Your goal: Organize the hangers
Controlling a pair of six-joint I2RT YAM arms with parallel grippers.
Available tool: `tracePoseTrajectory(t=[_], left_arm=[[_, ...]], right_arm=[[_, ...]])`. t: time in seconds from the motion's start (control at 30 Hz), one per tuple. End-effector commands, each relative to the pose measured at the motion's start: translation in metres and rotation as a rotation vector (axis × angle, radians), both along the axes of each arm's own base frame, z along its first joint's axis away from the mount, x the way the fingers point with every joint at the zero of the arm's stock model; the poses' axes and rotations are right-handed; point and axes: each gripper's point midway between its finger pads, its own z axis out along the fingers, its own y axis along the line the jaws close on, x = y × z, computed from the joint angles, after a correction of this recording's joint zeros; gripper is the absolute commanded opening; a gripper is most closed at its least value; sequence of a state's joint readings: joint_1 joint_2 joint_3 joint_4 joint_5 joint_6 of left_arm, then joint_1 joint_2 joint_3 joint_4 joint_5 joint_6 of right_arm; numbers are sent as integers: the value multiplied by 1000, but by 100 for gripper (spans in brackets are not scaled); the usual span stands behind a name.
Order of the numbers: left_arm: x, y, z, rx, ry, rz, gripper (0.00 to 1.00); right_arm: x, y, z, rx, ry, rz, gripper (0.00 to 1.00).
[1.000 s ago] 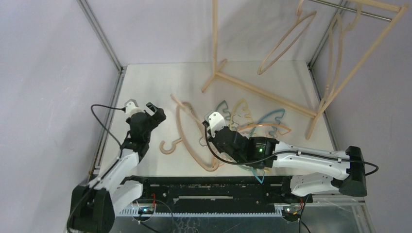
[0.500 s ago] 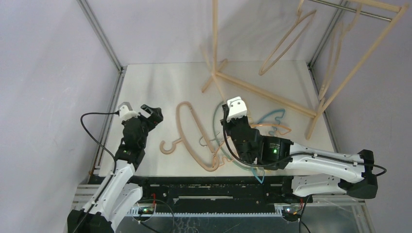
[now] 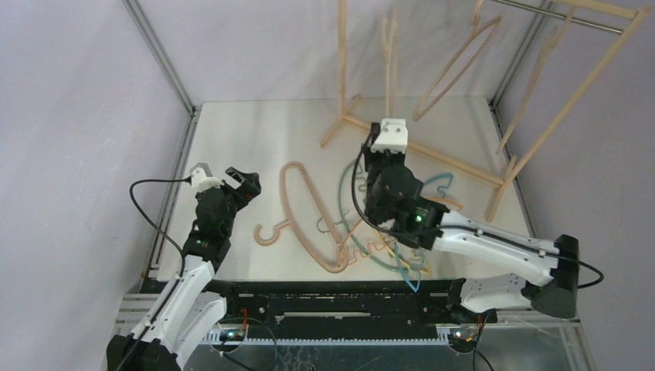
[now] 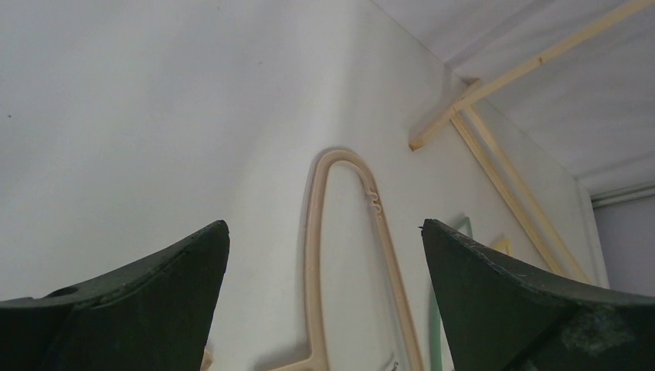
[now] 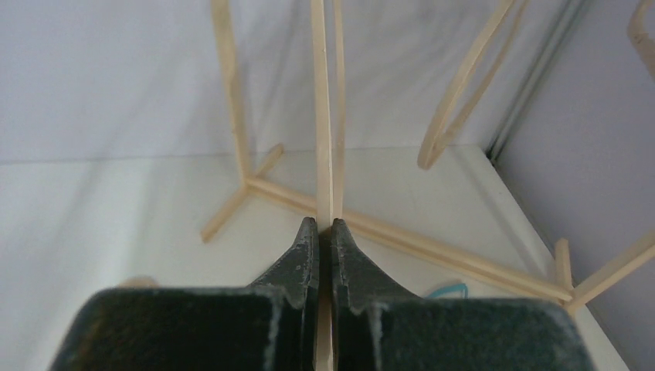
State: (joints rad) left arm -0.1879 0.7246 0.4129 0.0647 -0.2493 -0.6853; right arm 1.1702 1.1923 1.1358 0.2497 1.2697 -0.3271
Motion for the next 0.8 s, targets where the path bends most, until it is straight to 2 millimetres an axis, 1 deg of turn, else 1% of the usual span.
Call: tracePoseTrajectory(t=[0.0,0.2,0.3,0.37,0.53,0.6,0.77], left_arm=[[3,-11,10,-38,-33,-40,100],[5,-17,11,-50,-39,-62,100],[6,-19,10,-53,-35,-72,100],[6,-20,10,-53,-35,-77,99],[6,-20,8,-52,-33,-78,100],[6,-20,6,-50,-31,-78,100],[8,-21,2,-47,-20,-80,99]], right_arm=[[33,0,39,125,-83,-65,0],[80,-3,62,160,-163,-178,0],[101,-2,69,131,-161,-227,0],[112,-6,72,101,-168,-281,0],[131,-10,71,-58,-151,-383,0],[133,-16,70,-152,-142,-436,0],[141,-29,63,-295,-96,-516,0]])
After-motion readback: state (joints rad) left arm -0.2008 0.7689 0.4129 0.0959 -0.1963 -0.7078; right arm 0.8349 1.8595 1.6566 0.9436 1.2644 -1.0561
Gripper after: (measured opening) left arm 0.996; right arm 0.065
